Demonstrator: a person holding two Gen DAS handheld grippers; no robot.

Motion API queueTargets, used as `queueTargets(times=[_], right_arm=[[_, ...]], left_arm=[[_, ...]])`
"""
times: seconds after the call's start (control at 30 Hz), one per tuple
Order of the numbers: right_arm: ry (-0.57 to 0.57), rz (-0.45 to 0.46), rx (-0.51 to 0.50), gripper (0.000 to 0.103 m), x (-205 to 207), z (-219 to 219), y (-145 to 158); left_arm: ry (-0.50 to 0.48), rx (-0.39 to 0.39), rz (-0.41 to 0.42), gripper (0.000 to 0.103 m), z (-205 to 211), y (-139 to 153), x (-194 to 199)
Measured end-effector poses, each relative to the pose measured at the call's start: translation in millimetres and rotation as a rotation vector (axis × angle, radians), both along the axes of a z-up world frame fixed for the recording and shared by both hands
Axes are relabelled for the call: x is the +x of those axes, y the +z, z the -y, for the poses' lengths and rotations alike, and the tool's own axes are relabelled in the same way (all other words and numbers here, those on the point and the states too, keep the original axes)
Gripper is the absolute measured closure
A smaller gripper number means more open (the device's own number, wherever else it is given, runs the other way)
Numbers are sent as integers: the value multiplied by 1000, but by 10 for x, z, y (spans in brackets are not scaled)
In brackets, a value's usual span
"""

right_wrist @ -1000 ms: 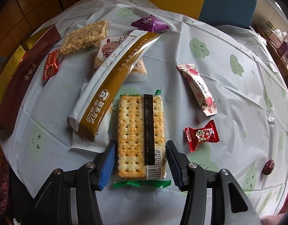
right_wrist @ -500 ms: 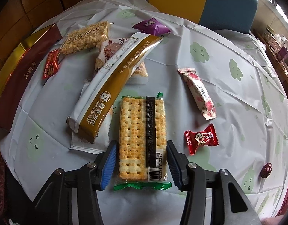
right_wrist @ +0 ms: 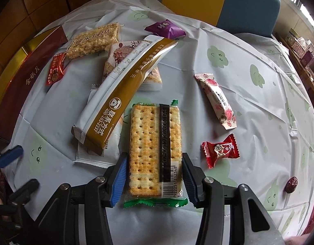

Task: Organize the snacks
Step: 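Grasp the green-wrapped cracker pack with the right tool, then carry the cracker pack to the gold tray and release with the right tool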

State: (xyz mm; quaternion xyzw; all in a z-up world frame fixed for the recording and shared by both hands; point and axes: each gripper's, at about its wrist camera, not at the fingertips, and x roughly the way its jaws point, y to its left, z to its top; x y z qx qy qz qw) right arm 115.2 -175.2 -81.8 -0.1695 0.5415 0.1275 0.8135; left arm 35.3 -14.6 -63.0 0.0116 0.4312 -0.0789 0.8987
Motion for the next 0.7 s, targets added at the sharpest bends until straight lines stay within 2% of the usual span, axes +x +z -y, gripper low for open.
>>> queueTargets(times=[0.27, 0.5, 0.7], right_arm=[[-11, -8, 21, 55, 6, 51, 7], [-114, -44, 59, 55, -46, 294, 148], [-128, -26, 201, 55, -180, 371, 467]], left_arm=[[-5, -21, 36, 45, -27, -44, -29], [-8, -43, 60, 45, -52, -65, -46], [-8, -59, 67, 45, -83, -54, -63]])
